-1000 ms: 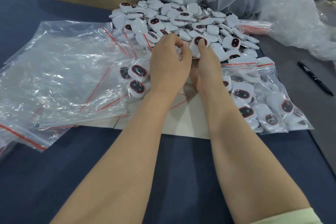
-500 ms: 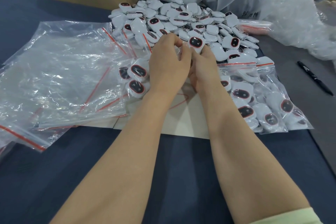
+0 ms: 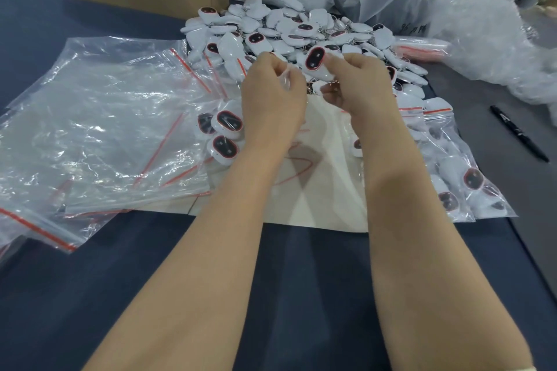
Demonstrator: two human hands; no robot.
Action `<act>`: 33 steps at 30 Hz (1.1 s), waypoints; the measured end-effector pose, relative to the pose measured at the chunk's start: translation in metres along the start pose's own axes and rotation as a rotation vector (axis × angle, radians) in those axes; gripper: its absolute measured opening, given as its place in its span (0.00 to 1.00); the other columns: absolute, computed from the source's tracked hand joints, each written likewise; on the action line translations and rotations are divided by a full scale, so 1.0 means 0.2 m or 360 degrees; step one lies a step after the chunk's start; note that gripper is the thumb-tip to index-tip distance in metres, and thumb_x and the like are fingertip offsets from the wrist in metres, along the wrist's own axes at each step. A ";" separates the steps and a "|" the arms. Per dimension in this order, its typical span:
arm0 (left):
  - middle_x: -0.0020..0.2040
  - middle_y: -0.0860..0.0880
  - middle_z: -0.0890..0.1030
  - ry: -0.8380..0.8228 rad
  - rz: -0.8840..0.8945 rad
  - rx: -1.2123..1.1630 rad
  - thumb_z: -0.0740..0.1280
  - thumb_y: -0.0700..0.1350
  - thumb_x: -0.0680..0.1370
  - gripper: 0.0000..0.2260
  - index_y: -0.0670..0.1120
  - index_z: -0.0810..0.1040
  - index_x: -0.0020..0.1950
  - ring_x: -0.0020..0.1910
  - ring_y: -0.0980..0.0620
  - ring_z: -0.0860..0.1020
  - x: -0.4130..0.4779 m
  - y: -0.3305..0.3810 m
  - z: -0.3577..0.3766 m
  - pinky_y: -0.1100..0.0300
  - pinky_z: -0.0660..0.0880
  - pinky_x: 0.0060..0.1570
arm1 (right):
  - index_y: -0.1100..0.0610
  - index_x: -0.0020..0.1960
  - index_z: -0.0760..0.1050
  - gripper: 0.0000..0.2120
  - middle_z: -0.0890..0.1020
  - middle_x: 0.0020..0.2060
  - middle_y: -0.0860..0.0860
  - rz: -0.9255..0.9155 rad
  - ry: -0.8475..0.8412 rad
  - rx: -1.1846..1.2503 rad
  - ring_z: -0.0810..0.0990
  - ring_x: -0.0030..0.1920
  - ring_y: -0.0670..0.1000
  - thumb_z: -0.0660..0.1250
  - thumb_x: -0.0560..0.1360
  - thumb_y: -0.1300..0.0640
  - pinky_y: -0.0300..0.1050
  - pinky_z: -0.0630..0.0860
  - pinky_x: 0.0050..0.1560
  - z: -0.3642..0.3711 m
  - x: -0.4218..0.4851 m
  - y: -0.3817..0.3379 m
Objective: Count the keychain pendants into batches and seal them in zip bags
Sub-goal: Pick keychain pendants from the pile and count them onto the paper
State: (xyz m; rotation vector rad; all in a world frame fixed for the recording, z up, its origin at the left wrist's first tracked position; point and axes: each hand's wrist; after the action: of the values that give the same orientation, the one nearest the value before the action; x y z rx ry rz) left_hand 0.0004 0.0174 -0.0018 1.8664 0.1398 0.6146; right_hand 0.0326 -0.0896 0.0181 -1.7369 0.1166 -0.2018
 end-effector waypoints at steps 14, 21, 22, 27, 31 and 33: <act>0.47 0.50 0.78 0.0147 0.0279 -0.0019 0.63 0.42 0.78 0.06 0.41 0.76 0.51 0.47 0.53 0.74 -0.02 0.06 -0.02 0.66 0.67 0.46 | 0.56 0.40 0.76 0.13 0.78 0.29 0.48 -0.0098 -0.0830 -0.0192 0.76 0.28 0.46 0.58 0.77 0.69 0.37 0.73 0.29 0.07 -0.10 -0.06; 0.46 0.50 0.79 0.0220 0.0363 -0.0110 0.63 0.39 0.77 0.05 0.39 0.77 0.49 0.46 0.54 0.75 -0.04 0.08 -0.03 0.69 0.67 0.47 | 0.53 0.32 0.71 0.17 0.74 0.21 0.43 -0.0272 -0.0830 -0.0758 0.71 0.24 0.40 0.59 0.75 0.69 0.27 0.65 0.25 0.07 -0.11 -0.07; 0.46 0.50 0.79 0.0210 0.0376 -0.0103 0.63 0.38 0.77 0.05 0.39 0.77 0.48 0.46 0.54 0.75 -0.04 0.08 -0.03 0.70 0.67 0.47 | 0.52 0.32 0.69 0.16 0.73 0.24 0.44 -0.0366 -0.0805 -0.1008 0.70 0.26 0.41 0.59 0.75 0.67 0.27 0.63 0.24 0.07 -0.10 -0.08; 0.45 0.51 0.78 0.0157 0.0378 -0.0072 0.62 0.38 0.77 0.05 0.39 0.77 0.49 0.46 0.55 0.75 -0.03 0.07 -0.02 0.74 0.66 0.45 | 0.51 0.34 0.67 0.16 0.71 0.30 0.45 -0.0549 -0.0723 -0.1213 0.68 0.31 0.41 0.57 0.77 0.66 0.28 0.64 0.28 0.09 -0.10 -0.08; 0.45 0.51 0.78 0.0181 0.0282 -0.0153 0.63 0.39 0.78 0.05 0.40 0.77 0.50 0.44 0.56 0.74 -0.02 0.06 -0.02 0.74 0.67 0.44 | 0.55 0.43 0.75 0.10 0.77 0.33 0.48 -0.0488 -0.0652 -0.0743 0.72 0.33 0.43 0.59 0.78 0.66 0.30 0.67 0.32 0.12 -0.11 -0.05; 0.45 0.51 0.78 0.0196 0.0238 -0.0172 0.63 0.40 0.79 0.05 0.40 0.77 0.50 0.45 0.56 0.74 -0.02 0.05 -0.02 0.72 0.68 0.46 | 0.59 0.45 0.77 0.09 0.78 0.35 0.50 -0.0478 -0.0750 -0.0909 0.71 0.32 0.43 0.59 0.77 0.66 0.28 0.66 0.30 0.11 -0.12 -0.06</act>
State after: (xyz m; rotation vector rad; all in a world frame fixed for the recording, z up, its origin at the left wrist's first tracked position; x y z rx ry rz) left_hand -0.0063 0.0159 0.0074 1.7452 0.0464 0.8250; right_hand 0.0141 -0.0612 0.0237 -2.3204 -0.4769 0.0358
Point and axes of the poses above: each hand's wrist, its own x-axis towards the middle knuckle, its own z-axis out of the palm, y = z × x
